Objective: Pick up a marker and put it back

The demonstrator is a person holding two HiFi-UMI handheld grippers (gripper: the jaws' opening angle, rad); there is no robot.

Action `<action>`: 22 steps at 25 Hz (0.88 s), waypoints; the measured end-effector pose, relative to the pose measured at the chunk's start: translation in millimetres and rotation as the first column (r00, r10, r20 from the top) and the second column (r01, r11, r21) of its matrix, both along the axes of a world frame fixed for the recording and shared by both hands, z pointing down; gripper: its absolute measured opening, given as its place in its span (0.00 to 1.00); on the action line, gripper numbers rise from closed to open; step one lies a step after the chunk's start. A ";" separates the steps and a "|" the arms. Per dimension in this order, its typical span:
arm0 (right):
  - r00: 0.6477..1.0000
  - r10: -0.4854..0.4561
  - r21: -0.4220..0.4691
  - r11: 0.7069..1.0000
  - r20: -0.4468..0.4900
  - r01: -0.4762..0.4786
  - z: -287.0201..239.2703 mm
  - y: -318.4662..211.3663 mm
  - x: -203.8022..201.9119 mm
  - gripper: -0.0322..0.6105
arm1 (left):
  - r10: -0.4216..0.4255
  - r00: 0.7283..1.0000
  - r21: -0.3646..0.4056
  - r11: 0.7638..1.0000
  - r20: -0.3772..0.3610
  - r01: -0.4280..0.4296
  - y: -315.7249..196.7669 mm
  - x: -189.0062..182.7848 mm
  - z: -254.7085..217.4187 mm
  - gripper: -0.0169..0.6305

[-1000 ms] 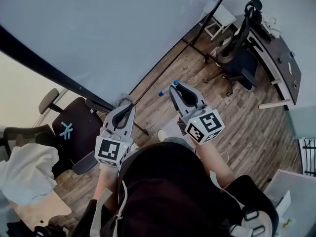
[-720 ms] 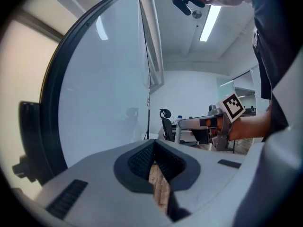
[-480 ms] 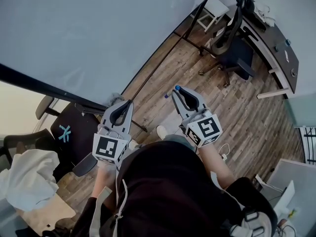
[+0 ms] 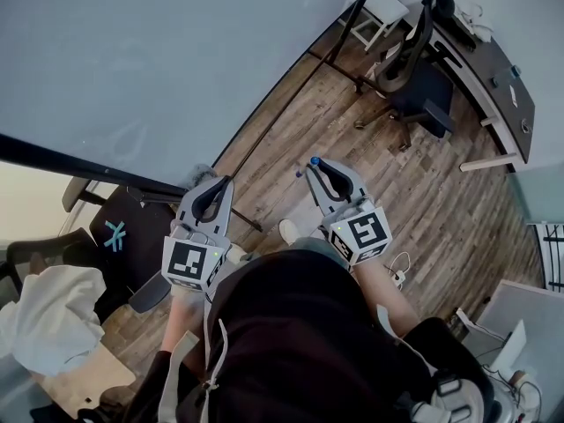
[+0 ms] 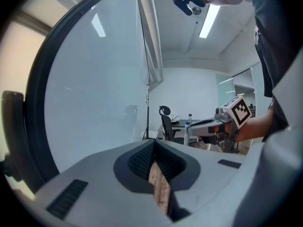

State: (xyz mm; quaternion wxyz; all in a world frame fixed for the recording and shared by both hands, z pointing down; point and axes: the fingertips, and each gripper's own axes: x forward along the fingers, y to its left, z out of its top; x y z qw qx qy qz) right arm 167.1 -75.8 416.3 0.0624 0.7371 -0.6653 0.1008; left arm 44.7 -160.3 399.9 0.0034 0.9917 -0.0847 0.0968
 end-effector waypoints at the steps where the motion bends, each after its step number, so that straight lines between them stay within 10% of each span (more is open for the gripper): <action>1: 1.000 -0.001 -0.001 1.000 0.002 0.001 0.9 0.1 -0.7 0.17 | -0.001 1.000 0.000 1.000 0.000 0.001 0.0 -0.7 0.3 0.04; 22: 0.996 -0.076 0.045 0.996 0.051 0.074 -17.4 -22.8 -1.5 0.17 | -0.083 0.996 0.006 0.997 0.019 0.083 -0.7 -21.5 1.5 0.04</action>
